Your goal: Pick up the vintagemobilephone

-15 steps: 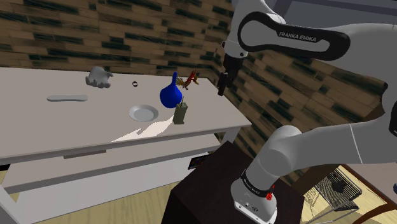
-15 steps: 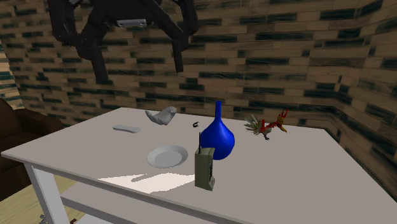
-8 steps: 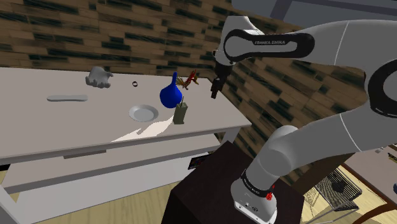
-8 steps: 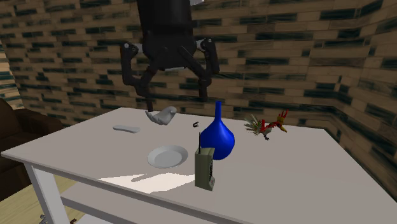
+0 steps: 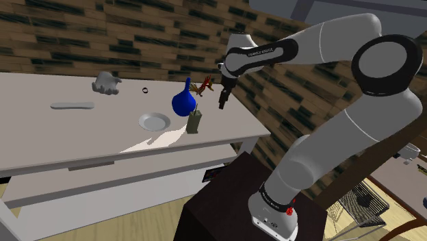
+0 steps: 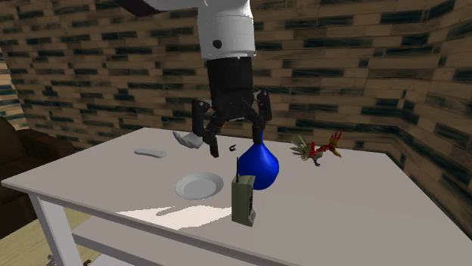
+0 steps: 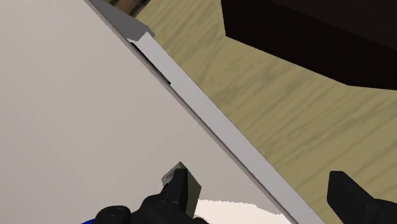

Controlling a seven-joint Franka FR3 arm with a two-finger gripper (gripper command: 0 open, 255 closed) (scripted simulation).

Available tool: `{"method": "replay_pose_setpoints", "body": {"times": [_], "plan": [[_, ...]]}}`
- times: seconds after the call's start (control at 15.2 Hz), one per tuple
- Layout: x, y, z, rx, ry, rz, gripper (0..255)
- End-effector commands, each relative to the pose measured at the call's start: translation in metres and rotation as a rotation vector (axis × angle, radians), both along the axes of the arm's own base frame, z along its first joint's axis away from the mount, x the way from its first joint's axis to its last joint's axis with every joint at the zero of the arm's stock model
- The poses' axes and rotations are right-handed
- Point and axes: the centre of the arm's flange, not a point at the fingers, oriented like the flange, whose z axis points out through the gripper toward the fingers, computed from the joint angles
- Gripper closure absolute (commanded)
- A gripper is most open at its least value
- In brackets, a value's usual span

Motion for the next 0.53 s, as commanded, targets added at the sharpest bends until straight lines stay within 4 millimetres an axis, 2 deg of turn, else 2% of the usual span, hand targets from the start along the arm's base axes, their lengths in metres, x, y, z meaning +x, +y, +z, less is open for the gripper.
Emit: {"method": "replay_pose_setpoints", "body": {"times": [0.0,0.46], "plan": [[0.019,-0.012,-0.016,0.002,0.001,0.036,0],[0.083,-0.043,-0.075,0.016,0.006,0.155,0]]}}
